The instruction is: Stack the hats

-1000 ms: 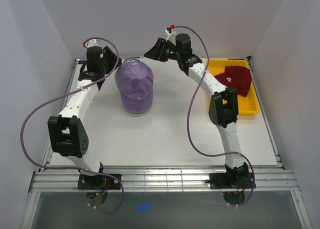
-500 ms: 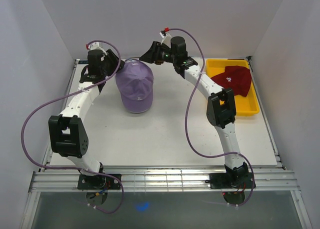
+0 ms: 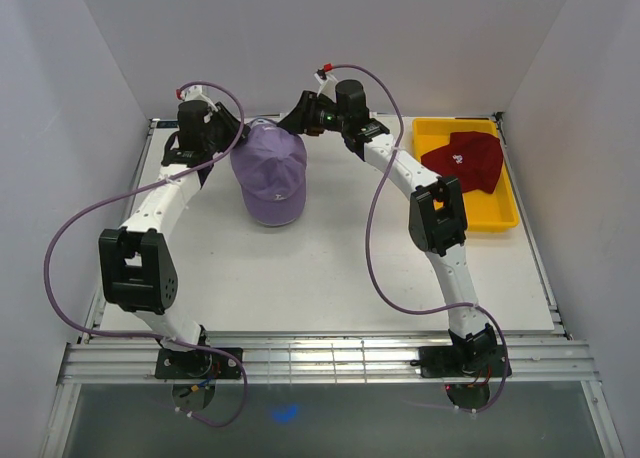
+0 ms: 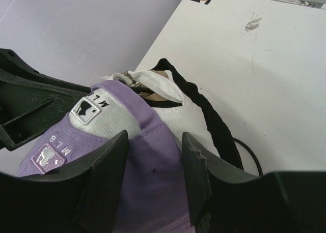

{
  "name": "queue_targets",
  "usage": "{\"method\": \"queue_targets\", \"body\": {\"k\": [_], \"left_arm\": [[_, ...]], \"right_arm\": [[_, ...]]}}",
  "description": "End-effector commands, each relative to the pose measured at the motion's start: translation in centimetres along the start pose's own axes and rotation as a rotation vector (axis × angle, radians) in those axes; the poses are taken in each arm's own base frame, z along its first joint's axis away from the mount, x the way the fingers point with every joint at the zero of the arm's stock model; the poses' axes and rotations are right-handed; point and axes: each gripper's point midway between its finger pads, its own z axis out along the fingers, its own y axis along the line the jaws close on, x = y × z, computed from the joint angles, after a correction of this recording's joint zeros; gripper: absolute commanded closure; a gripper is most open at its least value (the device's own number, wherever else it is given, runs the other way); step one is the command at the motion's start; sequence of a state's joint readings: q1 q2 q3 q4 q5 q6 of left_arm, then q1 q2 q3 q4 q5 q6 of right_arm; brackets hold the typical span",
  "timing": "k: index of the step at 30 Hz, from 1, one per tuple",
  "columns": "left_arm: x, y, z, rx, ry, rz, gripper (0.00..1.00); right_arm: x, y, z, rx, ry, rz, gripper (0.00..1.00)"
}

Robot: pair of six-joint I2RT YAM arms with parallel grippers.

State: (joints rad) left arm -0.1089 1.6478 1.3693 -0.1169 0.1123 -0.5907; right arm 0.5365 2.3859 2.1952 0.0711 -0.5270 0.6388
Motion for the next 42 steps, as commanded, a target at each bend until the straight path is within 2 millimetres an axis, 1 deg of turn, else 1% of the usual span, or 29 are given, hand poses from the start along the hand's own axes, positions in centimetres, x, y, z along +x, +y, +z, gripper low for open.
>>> {"method": "queue_targets", "body": {"k": [1, 3, 4, 5, 6, 8, 9, 10, 11, 13, 18, 24, 25, 35, 39, 42], "left_arm": [[1.0, 0.8, 0.4, -0.026, 0.033, 0.011, 0.65], [1.2, 0.9, 0.7, -0.037, 0.042, 0.008, 0.70], [1.7, 1.4, 1.1, -0.052, 0.055, 0.000, 0.71], [1.7, 1.7, 1.3, -0.065, 0.055, -0.002, 0.74], [1.8, 1.8, 1.4, -0.076, 0.060, -0.005, 0.79], [2.1, 2.6, 1.7, -0.109, 0.061, -0.019, 0.83], [2.2, 2.9, 1.7, -0.124, 0.064, -0.024, 0.90], [2.4, 3.1, 1.7, -0.136, 0.064, -0.033, 0.93], [2.5, 3.5, 2.0, -0.154, 0.063, -0.038, 0.94], [2.8, 3.7, 2.1, -0.164, 0.073, -0.049, 0.96], [4.4, 4.8, 3.0, -0.199, 0.118, -0.080, 0.99], [5.8, 5.8, 3.4, -0.222, 0.148, -0.088, 1.00], [5.8, 6.4, 3.5, -0.250, 0.135, -0.086, 1.00], [8.0, 8.4, 3.9, -0.307, 0.176, -0.090, 1.00], [9.1, 9.5, 3.7, -0.342, 0.190, -0.090, 1.00], [9.5, 10.1, 3.7, -0.358, 0.189, -0.088, 0.99]], "right_arm": [[-0.2, 0.7, 0.5, -0.019, -0.012, -0.043, 0.49], [0.0, 0.4, 0.6, -0.014, -0.007, -0.037, 0.51], [0.2, 0.2, 0.7, -0.010, -0.004, -0.032, 0.54], [0.3, 0.0, 0.8, -0.006, -0.002, -0.025, 0.56], [0.3, -0.1, 0.8, -0.002, -0.004, -0.021, 0.58], [0.6, -0.4, 0.9, 0.007, 0.001, -0.009, 0.62], [0.7, -0.6, 0.9, 0.016, -0.001, 0.003, 0.64], [0.8, -0.8, 0.9, 0.020, 0.001, 0.008, 0.65], [1.0, -1.1, 0.9, 0.030, 0.003, 0.018, 0.66], [1.3, -1.5, 1.0, 0.044, 0.006, 0.041, 0.68], [3.2, -2.9, 1.1, 0.079, 0.037, 0.099, 0.72], [4.3, -3.8, 1.3, 0.094, 0.055, 0.134, 0.72], [4.4, -3.8, 1.3, 0.094, 0.056, 0.139, 0.73], [5.7, -5.1, 1.6, 0.108, 0.075, 0.174, 0.73], [5.8, -5.1, 1.7, 0.108, 0.077, 0.176, 0.73], [5.7, -5.1, 1.7, 0.109, 0.073, 0.177, 0.72]]}}
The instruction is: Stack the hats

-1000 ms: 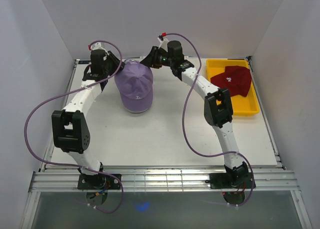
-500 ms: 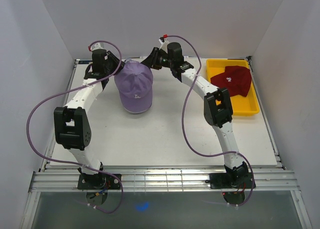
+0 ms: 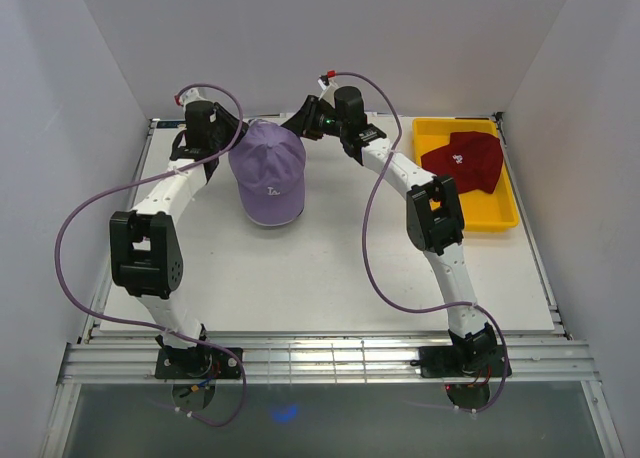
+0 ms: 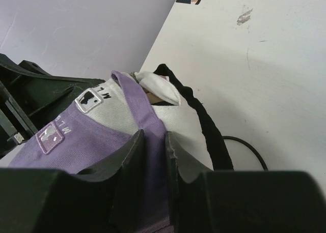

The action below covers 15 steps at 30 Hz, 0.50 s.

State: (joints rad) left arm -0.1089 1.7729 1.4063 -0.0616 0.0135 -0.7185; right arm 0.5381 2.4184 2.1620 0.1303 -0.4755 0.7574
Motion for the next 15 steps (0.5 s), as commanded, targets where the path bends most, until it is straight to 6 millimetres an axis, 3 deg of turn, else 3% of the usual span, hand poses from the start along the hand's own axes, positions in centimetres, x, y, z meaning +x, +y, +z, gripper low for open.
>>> {"method": "queue_targets", "body": {"k": [1, 5, 15], "left_arm": [[8.3, 9.0, 0.3, -0.279, 0.212, 0.056, 0.98], [9.0, 9.4, 0.5, -0.280, 0.225, 0.054, 0.93], [11.4, 11.6, 1.1, -0.330, 0.277, 0.055, 0.93]], "right_arm": [[4.2, -3.5, 0.7, 0.073, 0.097, 0.053, 0.72], [4.3, -3.8, 0.8, 0.080, 0.098, 0.056, 0.72], [5.8, -5.3, 1.0, 0.107, 0.129, 0.094, 0.72]]}}
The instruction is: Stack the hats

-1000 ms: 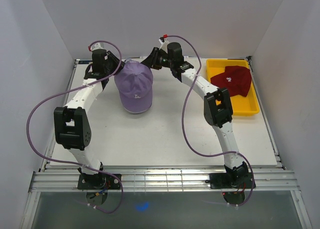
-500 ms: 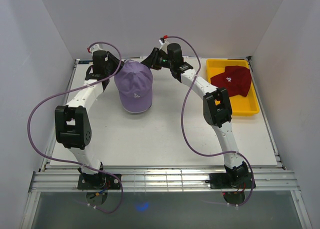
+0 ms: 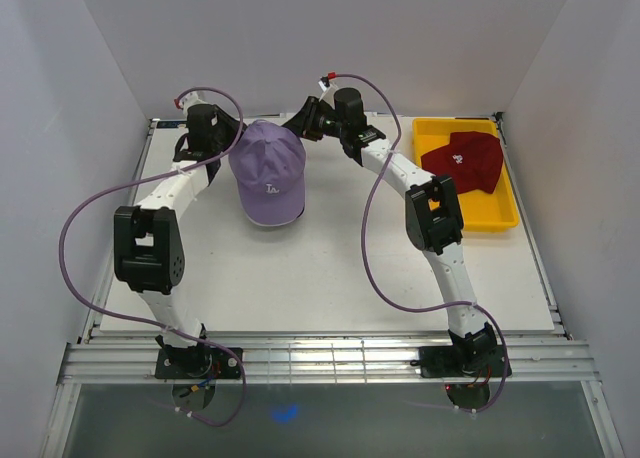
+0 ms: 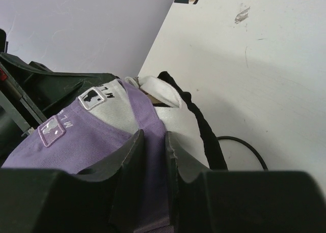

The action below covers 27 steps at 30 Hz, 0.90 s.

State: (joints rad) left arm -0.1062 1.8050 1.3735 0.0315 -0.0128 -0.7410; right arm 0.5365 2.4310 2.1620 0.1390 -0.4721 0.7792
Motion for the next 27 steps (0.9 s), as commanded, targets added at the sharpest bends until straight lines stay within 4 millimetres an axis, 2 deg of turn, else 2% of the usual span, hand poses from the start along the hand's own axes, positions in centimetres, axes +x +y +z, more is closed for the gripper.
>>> {"method": "queue_targets", "body": {"k": [1, 21, 23, 27], "left_arm": [[11.1, 11.1, -0.6, -0.332, 0.317, 0.083, 0.93], [15.1, 14.6, 0.1, -0.404, 0.409, 0.081, 0.92], [14.9, 14.4, 0.0, -0.395, 0.405, 0.083, 0.90], [13.6, 13.2, -0.1, -0.364, 0.373, 0.095, 0.78]], "right_arm": [[5.4, -4.9, 0.8, 0.102, 0.129, 0.071, 0.73], [7.0, -6.9, 1.0, 0.127, 0.160, 0.103, 0.73], [7.1, -6.8, 1.1, 0.125, 0.160, 0.101, 0.73], [6.5, -6.4, 0.9, 0.117, 0.148, 0.094, 0.73]]}}
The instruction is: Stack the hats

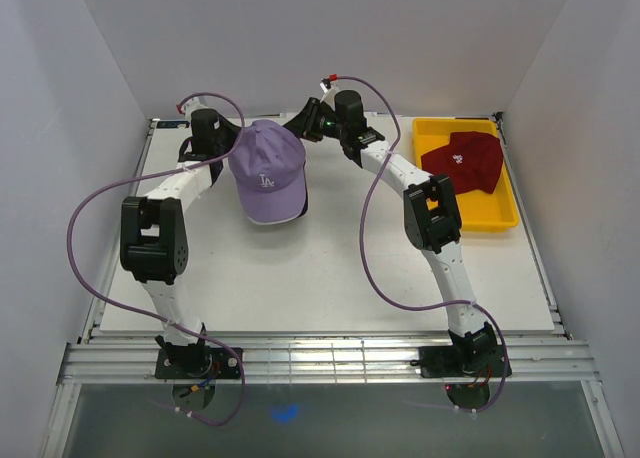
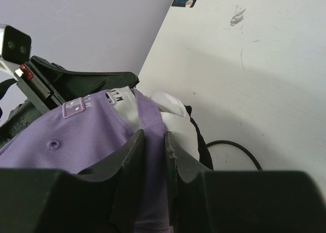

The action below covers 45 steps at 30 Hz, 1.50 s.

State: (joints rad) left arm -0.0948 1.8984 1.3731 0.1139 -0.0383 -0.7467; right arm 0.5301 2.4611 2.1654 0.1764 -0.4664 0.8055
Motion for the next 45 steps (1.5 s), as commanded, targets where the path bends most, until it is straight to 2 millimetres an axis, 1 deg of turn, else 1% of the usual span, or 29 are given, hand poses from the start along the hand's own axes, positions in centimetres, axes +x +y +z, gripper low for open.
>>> {"method": "queue_targets", "body": {"k": [1, 4, 5, 6, 8, 11, 15, 16, 18, 19, 23, 26, 29, 30, 32, 36, 40, 45], "left_arm": [[11.9, 10.7, -2.7, -0.325, 0.377, 0.115, 0.72], [10.5, 9.5, -2.8, -0.298, 0.349, 0.132, 0.61], [10.1, 9.2, -2.9, -0.290, 0.342, 0.141, 0.54], [9.7, 8.6, -3.0, -0.274, 0.336, 0.144, 0.51], [9.2, 8.2, -3.1, -0.263, 0.329, 0.155, 0.45], [8.3, 7.5, -3.5, -0.247, 0.306, 0.162, 0.40], [6.8, 6.5, -3.9, -0.227, 0.273, 0.179, 0.37], [6.2, 6.0, -4.0, -0.216, 0.263, 0.180, 0.37], [5.5, 5.5, -4.1, -0.208, 0.252, 0.183, 0.36], [5.2, 5.3, -4.2, -0.202, 0.248, 0.182, 0.36], [3.7, 3.9, -4.2, -0.168, 0.231, 0.187, 0.35], [3.1, 3.3, -4.3, -0.144, 0.228, 0.181, 0.34], [2.4, 2.6, -4.4, -0.123, 0.217, 0.189, 0.34], [2.4, 1.8, -4.5, -0.090, 0.229, 0.187, 0.34], [2.2, 1.2, -4.7, -0.063, 0.230, 0.184, 0.33], [1.2, -0.1, -5.2, -0.021, 0.216, 0.182, 0.33], [0.3, -0.9, -5.6, 0.005, 0.206, 0.180, 0.32], [-0.7, -1.7, -6.0, 0.034, 0.191, 0.171, 0.31]], "right_arm": [[6.3, -5.2, 0.3, 0.115, 0.161, 0.068, 0.73], [5.6, -4.6, 0.1, 0.107, 0.148, 0.056, 0.72], [5.2, -4.4, 0.0, 0.105, 0.141, 0.053, 0.72], [5.0, -4.2, 0.0, 0.102, 0.138, 0.049, 0.72], [4.6, -4.0, -0.1, 0.099, 0.131, 0.047, 0.71], [4.1, -3.4, -0.3, 0.090, 0.124, 0.043, 0.69], [3.2, -2.2, -0.5, 0.071, 0.109, 0.029, 0.66], [2.9, -1.7, -0.5, 0.060, 0.103, 0.022, 0.66], [2.4, -1.1, -0.7, 0.050, 0.094, 0.019, 0.62], [1.9, -0.4, -0.8, 0.037, 0.083, 0.014, 0.62], [0.3, 1.2, -1.1, 0.007, 0.053, 0.007, 0.58], [-0.6, 2.2, -1.4, -0.015, 0.035, 0.014, 0.57], [-1.1, 2.9, -1.7, -0.032, 0.030, 0.024, 0.57], [-1.1, 2.8, -1.8, -0.030, 0.030, 0.025, 0.57], [-1.3, 3.4, -2.0, -0.038, 0.027, 0.022, 0.57], [-1.8, 3.9, -2.4, -0.044, 0.017, 0.017, 0.56], [-2.2, 4.6, -2.7, -0.054, 0.013, 0.015, 0.55], [-2.4, 4.9, -2.9, -0.062, 0.015, 0.024, 0.52]]}}
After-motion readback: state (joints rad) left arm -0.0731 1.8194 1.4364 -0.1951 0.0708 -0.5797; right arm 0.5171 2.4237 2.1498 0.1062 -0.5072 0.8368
